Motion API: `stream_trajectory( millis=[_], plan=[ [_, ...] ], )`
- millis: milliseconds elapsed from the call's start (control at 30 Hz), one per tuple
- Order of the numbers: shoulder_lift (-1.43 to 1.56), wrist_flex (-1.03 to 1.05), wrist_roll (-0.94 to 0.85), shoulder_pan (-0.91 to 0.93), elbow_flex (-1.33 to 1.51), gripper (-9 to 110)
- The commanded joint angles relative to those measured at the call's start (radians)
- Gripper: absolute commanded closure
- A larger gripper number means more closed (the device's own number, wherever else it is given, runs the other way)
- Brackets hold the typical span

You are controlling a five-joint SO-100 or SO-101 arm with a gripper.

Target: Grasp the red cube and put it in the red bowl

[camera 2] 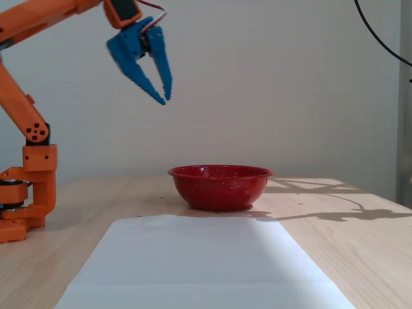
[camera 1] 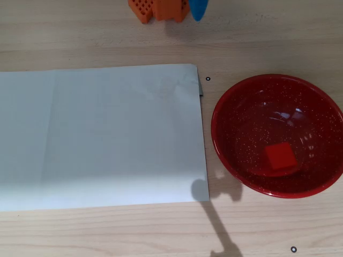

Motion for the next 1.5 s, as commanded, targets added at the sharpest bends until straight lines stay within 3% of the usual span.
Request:
stream_trajectory(
  millis=[0, 200, 633, 1033, 1467],
  plan=[
    [0.169, -0.046, 0.000, -0.040, 0.061, 101],
    [0.407, -0.135, -0.023, -0.100, 0.304, 101],
    [0.824, -0.618, 0.005, -0.189, 0.959, 101],
    [1.009, -1.048, -0.002, -0.206, 1.491, 101],
    [1.011, -0.629, -0.057, -0.210, 1.513, 101]
  ],
)
